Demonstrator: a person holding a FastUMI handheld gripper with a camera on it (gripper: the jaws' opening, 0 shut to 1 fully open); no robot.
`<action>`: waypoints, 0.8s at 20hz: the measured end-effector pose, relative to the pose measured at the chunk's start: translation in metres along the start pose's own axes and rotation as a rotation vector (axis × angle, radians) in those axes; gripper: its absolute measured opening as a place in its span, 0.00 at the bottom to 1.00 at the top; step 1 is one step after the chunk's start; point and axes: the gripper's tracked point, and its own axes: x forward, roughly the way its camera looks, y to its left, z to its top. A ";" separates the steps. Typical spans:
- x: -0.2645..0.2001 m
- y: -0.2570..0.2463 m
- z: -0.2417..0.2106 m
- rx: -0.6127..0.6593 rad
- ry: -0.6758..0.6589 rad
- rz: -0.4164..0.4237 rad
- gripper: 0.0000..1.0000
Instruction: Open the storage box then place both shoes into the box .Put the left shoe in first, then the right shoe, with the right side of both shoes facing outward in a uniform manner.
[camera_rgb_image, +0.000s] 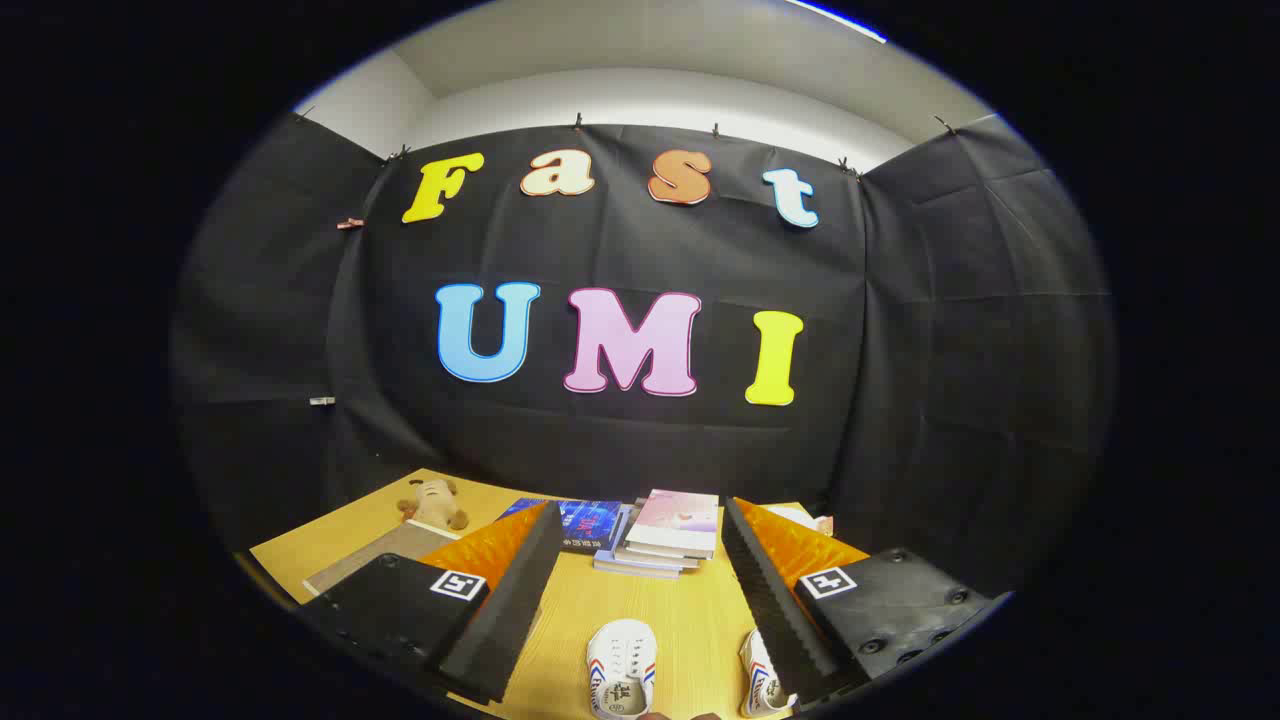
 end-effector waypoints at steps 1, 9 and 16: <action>0.000 0.001 -0.003 0.005 0.008 0.001 0.98; 0.006 0.011 -0.015 0.009 0.038 0.004 0.98; 0.009 0.005 -0.027 0.028 0.074 -0.013 0.98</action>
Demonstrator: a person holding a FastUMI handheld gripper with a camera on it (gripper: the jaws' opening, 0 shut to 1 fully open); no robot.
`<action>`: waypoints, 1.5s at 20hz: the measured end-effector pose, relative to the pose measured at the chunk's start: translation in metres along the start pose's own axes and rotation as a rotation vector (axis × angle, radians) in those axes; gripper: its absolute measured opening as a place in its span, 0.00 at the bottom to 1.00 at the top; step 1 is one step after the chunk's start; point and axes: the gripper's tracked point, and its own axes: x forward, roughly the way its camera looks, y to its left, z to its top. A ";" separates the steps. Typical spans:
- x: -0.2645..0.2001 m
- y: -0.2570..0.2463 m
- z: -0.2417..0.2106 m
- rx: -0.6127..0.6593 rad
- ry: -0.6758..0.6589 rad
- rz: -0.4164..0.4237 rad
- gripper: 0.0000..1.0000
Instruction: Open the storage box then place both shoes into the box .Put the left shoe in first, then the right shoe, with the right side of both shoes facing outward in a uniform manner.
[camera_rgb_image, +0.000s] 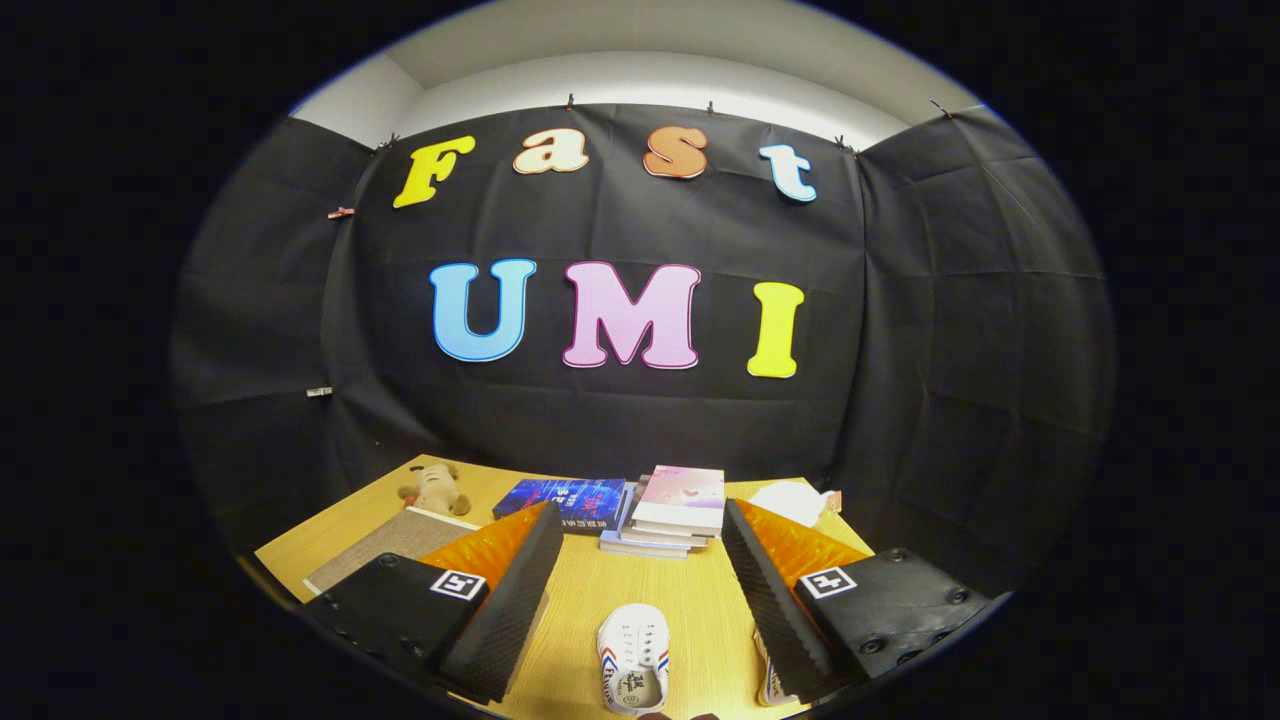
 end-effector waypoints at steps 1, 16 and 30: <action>0.001 0.000 -0.003 0.006 0.009 -0.001 0.98; 0.025 0.053 -0.095 0.346 0.397 0.356 0.98; -0.005 0.135 -0.190 0.660 0.811 0.950 0.98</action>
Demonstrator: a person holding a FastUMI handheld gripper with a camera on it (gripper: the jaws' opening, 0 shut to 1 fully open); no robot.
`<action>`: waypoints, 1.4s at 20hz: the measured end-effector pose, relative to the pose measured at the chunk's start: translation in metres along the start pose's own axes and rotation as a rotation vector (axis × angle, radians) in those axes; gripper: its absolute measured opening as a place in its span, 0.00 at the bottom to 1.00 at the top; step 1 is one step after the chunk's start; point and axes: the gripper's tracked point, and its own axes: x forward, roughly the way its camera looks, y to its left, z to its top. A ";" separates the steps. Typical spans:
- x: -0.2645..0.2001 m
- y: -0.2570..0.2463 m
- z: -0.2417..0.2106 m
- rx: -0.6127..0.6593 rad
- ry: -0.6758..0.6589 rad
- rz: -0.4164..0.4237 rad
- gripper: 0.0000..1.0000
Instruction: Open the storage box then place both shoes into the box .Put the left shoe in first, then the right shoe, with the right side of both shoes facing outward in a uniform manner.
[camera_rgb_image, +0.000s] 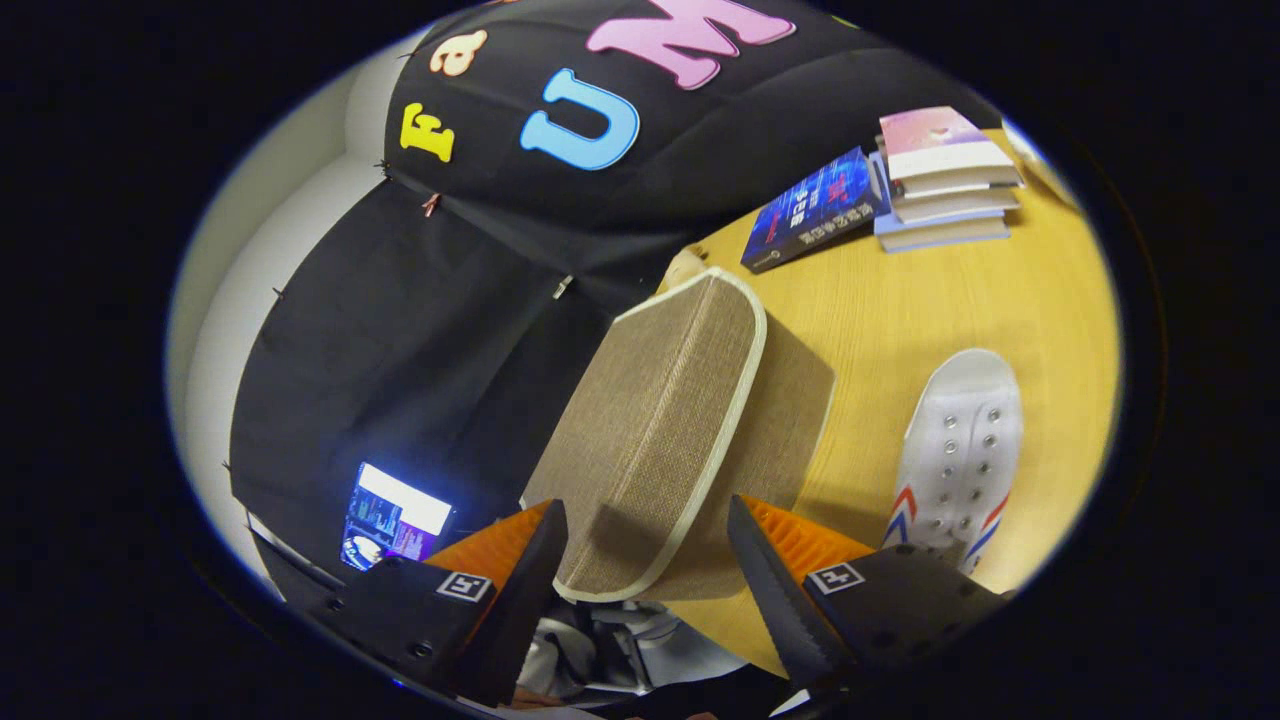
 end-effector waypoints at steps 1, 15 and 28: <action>0.004 -0.002 -0.002 0.029 0.012 0.022 0.98; 0.016 0.025 0.004 0.333 0.124 0.296 0.96; -0.015 0.062 0.042 0.486 0.075 0.400 0.48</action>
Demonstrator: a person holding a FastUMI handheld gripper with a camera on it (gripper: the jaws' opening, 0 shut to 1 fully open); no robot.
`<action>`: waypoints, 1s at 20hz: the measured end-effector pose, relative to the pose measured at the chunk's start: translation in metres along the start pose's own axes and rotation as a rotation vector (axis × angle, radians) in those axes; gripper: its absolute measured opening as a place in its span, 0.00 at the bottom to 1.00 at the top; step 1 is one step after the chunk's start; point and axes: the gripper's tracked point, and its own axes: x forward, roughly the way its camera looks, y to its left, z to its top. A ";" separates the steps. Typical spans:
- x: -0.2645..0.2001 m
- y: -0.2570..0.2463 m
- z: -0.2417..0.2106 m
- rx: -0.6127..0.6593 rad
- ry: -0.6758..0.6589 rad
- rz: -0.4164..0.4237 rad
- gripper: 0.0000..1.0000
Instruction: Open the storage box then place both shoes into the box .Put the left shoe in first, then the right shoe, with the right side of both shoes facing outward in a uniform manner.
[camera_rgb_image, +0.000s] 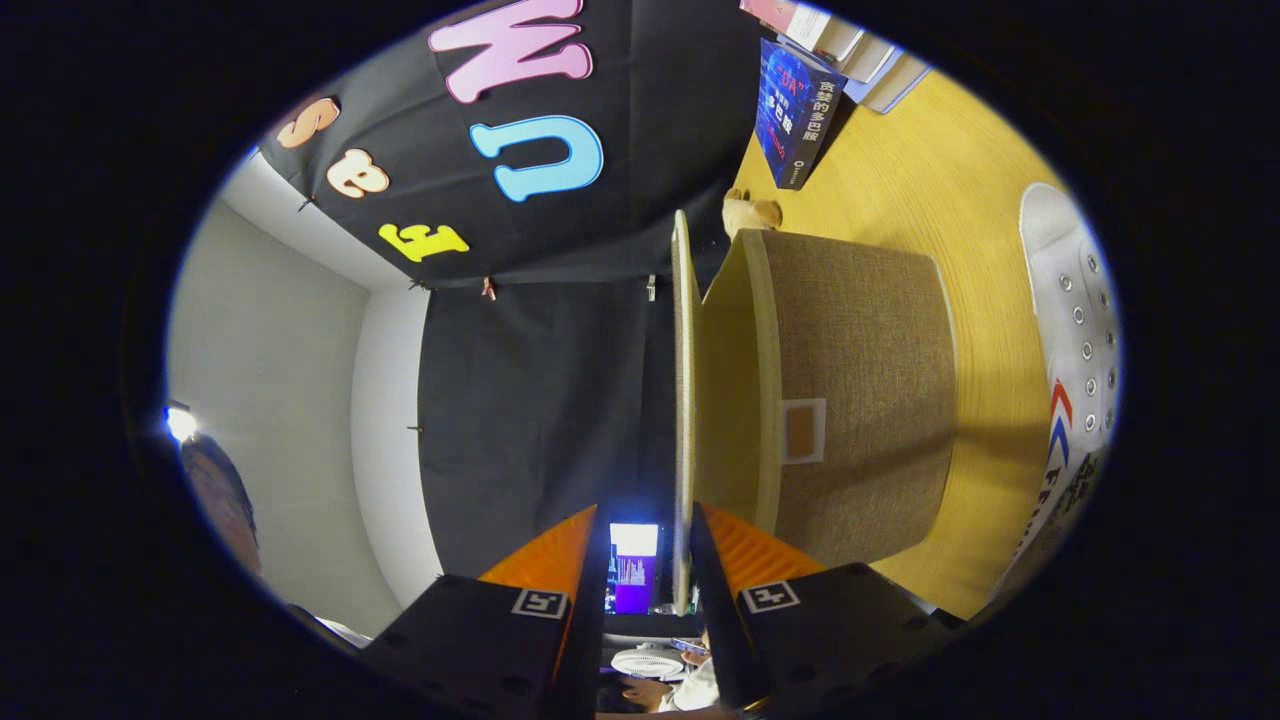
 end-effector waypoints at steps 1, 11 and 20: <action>-0.001 -0.011 0.006 -0.012 -0.027 -0.065 0.30; 0.024 0.012 -0.005 -0.039 -0.035 -0.155 0.05; 0.076 0.077 -0.008 -0.128 -0.090 -0.212 0.05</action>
